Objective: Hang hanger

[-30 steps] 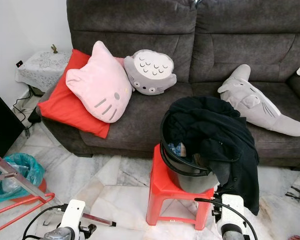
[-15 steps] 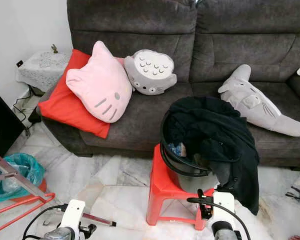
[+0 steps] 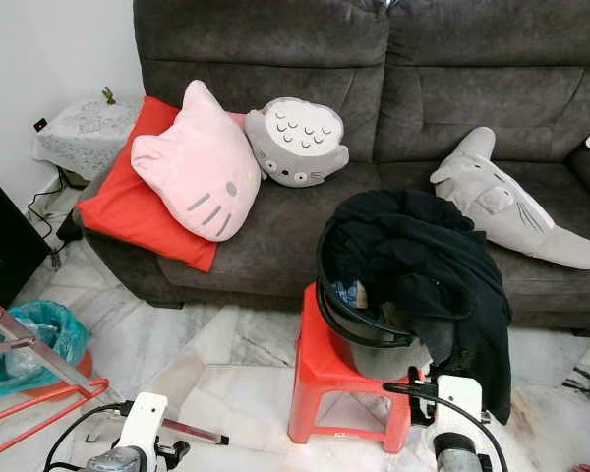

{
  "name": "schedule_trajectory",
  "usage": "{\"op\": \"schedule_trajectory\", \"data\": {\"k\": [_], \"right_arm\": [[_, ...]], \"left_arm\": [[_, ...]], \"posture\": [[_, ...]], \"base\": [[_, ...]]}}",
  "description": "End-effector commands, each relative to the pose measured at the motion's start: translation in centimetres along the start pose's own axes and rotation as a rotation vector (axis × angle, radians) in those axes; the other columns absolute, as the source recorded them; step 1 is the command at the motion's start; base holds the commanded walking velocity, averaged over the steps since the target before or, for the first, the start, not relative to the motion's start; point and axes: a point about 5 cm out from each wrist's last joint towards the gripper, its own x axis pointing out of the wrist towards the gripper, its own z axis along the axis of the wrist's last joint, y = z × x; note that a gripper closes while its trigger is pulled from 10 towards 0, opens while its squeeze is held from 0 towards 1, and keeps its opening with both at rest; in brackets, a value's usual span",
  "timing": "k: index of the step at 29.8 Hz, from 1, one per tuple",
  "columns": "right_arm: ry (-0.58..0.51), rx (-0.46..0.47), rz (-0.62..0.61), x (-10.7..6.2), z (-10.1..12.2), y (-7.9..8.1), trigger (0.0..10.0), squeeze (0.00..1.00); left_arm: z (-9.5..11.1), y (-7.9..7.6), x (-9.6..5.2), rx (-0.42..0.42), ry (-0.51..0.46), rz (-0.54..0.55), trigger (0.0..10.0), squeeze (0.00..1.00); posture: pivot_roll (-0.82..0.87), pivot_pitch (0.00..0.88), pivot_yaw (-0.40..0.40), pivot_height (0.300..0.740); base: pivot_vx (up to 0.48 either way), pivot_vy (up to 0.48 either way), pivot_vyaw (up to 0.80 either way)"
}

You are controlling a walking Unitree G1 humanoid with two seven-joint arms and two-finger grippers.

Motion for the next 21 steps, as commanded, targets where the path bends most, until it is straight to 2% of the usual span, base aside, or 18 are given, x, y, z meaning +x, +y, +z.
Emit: {"op": "schedule_trajectory", "data": {"k": [1, 12, 15, 21], "right_arm": [[-0.014, -0.004, -0.023, 0.1, 0.3, -0.4, 10.0, 0.00], [0.033, -0.062, -0.133, 0.3, -0.2, -1.5, 10.0, 0.00], [0.080, -0.089, -0.188, 0.3, -0.7, -2.2, 10.0, 0.00], [0.114, -0.115, -0.231, 0.2, -1.0, -2.6, 10.0, 0.00]], "left_arm": [[-0.4, 0.2, -0.1, 0.004, 0.018, 0.009, 10.0, 0.00], [-0.4, 0.2, -0.1, 0.004, 0.019, 0.009, 10.0, 0.00], [-0.4, 0.2, -0.1, 0.004, 0.019, 0.008, 10.0, 0.00], [-0.4, 0.2, -0.1, 0.004, 0.019, 0.009, 10.0, 0.00]], "posture": [[-0.03, 0.000, 0.030, 0.740], [-0.03, 0.000, 0.029, 0.740], [-0.03, 0.000, 0.029, 0.740], [-0.03, 0.000, 0.029, 0.740]], "base": [[0.000, 0.000, 0.00], [0.000, 0.000, 0.00], [0.000, 0.000, 0.00], [0.000, 0.000, 0.00]]}}
